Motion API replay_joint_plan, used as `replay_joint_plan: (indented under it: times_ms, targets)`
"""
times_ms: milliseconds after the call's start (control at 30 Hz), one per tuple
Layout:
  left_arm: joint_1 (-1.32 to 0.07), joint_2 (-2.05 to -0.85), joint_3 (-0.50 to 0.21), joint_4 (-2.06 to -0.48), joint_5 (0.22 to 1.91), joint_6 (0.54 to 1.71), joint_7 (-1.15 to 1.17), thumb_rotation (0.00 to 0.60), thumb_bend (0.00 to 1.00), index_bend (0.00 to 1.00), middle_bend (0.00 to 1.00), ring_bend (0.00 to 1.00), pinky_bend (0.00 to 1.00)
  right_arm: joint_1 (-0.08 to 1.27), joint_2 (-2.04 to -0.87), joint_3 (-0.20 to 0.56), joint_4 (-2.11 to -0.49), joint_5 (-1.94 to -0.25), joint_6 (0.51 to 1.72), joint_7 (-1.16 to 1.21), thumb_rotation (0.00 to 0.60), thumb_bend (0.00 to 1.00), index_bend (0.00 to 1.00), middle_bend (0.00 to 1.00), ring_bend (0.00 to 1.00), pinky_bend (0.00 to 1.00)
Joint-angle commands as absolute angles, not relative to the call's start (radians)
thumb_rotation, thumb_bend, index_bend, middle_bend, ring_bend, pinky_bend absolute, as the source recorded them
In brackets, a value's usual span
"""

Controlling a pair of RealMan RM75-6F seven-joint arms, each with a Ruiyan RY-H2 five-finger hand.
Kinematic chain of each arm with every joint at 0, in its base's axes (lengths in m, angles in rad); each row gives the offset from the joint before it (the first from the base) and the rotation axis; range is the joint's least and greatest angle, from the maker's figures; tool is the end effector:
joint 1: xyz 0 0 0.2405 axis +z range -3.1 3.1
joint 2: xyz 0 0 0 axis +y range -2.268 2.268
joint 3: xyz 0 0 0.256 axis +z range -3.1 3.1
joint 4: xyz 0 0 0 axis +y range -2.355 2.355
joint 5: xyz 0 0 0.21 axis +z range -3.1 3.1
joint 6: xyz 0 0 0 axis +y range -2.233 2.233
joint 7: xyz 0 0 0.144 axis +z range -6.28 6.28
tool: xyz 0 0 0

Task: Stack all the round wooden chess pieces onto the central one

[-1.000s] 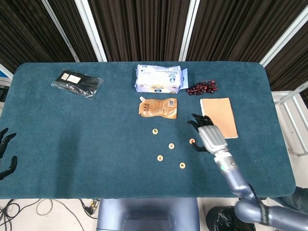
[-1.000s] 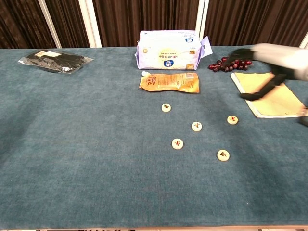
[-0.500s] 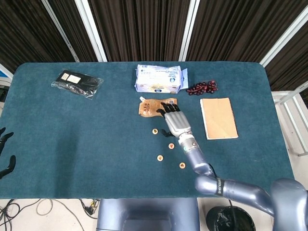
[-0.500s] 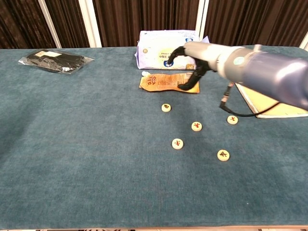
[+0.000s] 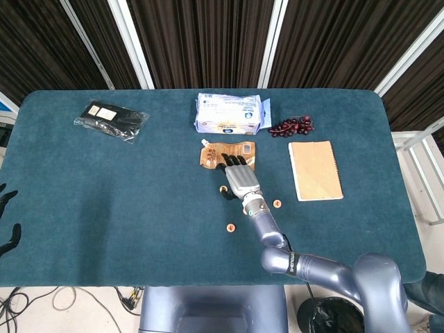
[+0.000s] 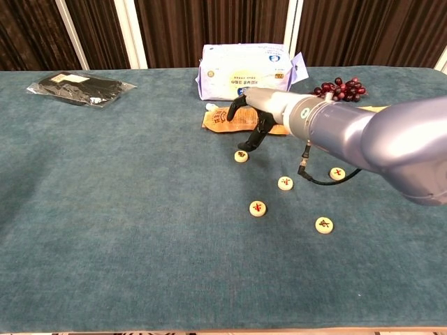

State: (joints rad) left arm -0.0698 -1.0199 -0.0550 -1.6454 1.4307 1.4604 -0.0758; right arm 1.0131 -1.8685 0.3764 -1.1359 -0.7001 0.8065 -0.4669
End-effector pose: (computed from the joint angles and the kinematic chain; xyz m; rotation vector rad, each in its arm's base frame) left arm -0.3236 0.1770 0.1899 -1.3144 -0.9570 -0.8645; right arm -0.0701 -0.4019 -0.0904 1.7626 -1.1959 0.9062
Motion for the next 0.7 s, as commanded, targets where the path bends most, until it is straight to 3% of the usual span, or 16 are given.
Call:
replay_joint_plan:
  times_ms: [33, 300, 700]
  targets:
    - [-0.069, -1.021, -0.056, -1.646, 1.429, 1.462, -0.073, 0.600, 0.49, 0.15, 0.00, 0.00, 0.00, 1.015, -1.888, 0.364, -1.107, -0.716, 0.803, -0.448, 0.600, 0.41, 0.31, 0.00, 0.00, 0.00]
    - [-0.070, -1.021, -0.059, -1.641, 1.423, 1.459, -0.077, 0.600, 0.49, 0.15, 0.00, 0.00, 0.00, 1.012, -1.925, 0.345, -1.038, -0.749, 0.787, -0.402, 0.600, 0.41, 0.40, 0.00, 0.00, 0.00]
    - [-0.070, -1.021, -0.060, -1.638, 1.422, 1.456, -0.077, 0.600, 0.49, 0.16, 0.00, 0.00, 0.00, 0.993, -1.956, 0.329, -0.981, -0.798, 0.785, -0.344, 0.600, 0.41, 0.42, 0.00, 0.00, 0.00]
